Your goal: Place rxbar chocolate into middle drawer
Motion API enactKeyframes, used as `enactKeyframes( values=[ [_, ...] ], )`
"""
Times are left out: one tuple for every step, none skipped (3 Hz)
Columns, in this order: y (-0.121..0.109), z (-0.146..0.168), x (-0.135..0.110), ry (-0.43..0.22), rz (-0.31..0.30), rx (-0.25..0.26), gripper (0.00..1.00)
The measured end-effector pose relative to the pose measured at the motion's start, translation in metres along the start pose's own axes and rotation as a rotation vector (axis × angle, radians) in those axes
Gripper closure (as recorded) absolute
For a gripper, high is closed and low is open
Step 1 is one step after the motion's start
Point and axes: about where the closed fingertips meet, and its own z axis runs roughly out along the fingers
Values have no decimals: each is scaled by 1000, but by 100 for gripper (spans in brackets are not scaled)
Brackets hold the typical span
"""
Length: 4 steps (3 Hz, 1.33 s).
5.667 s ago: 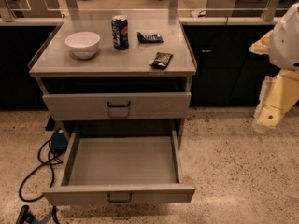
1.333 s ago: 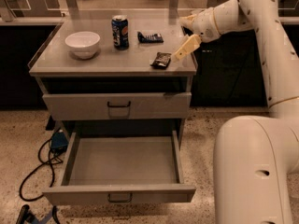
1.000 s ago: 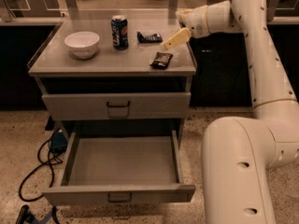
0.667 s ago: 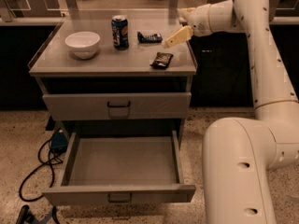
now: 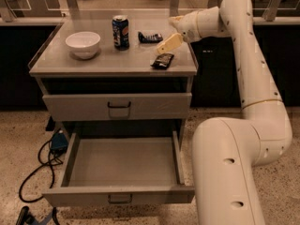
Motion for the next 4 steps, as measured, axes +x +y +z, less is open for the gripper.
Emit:
enactKeyframes(
  values=[
    [7, 28, 10, -39, 46, -39, 0],
    [7, 31, 31, 7, 109, -28, 0],
    [17, 45, 43, 25, 126, -57, 0],
    [20, 51, 38, -13, 125, -80, 0]
  ],
)
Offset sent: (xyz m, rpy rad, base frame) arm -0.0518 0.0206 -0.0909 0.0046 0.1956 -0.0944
